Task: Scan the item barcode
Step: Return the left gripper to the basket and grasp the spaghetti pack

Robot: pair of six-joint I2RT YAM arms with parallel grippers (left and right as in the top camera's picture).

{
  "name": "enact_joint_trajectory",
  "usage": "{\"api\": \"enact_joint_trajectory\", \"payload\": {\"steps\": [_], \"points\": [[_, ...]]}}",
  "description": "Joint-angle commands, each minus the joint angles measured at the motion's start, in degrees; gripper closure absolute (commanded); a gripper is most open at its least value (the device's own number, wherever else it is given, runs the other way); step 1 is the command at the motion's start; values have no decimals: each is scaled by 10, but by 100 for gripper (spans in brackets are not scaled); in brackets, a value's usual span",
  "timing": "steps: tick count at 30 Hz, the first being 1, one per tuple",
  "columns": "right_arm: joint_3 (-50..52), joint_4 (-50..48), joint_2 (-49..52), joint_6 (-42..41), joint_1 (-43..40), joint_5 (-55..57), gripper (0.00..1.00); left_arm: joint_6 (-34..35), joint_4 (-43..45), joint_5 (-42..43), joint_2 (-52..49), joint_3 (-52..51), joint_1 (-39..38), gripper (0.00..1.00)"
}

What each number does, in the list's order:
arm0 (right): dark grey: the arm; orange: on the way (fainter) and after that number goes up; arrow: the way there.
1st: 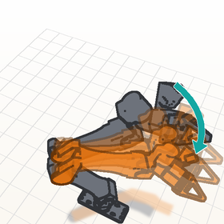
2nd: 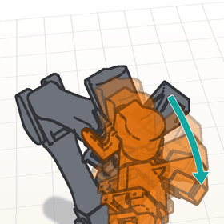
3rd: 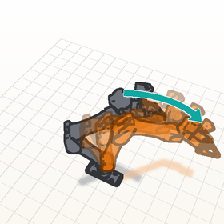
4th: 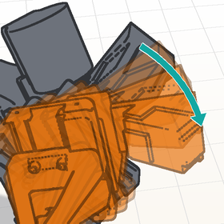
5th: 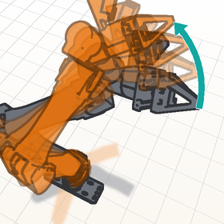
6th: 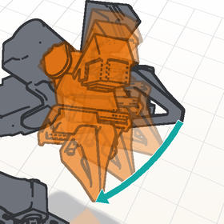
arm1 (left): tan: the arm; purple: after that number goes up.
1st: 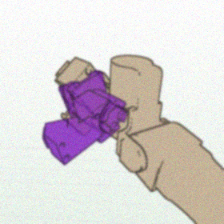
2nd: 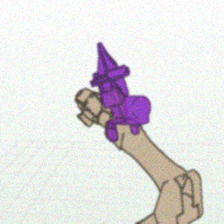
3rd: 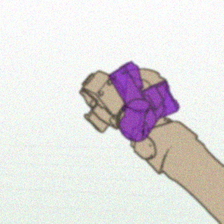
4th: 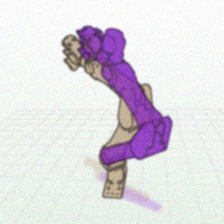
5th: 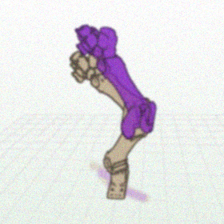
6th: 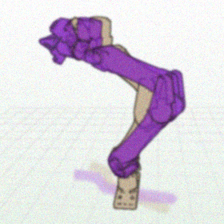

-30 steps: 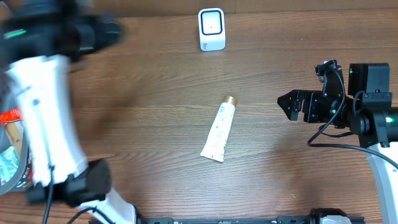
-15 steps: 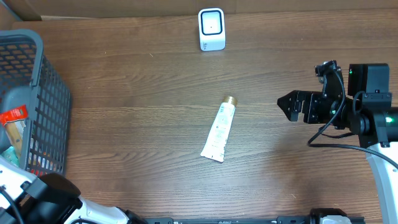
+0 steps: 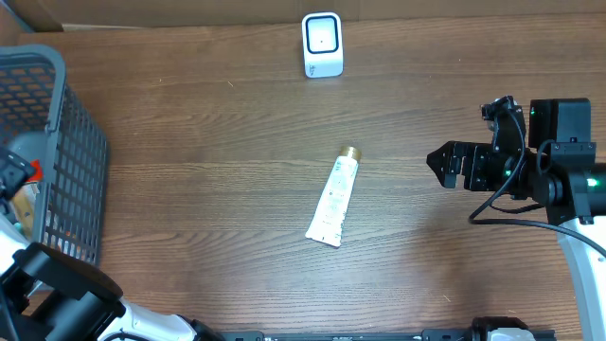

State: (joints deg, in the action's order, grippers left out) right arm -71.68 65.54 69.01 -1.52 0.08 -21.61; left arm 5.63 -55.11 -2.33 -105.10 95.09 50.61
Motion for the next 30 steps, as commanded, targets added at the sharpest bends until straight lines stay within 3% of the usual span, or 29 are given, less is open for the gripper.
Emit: {"api": "enact_joint_trajectory", "payload": {"steps": [1,13,24,30], "points": [[-10,-3,-1,-2,-1,6,0,-78,31,-9,1,-42,-4,17],[-10,14,-1,-2,-1,6,0,-182,146,-33,-6,-144,8,18],[-10,22,-1,-2,-1,6,0,-183,238,-69,-32,-215,13,16],[-10,23,-1,-2,-1,6,0,-168,238,-56,-58,-215,14,24]]}}
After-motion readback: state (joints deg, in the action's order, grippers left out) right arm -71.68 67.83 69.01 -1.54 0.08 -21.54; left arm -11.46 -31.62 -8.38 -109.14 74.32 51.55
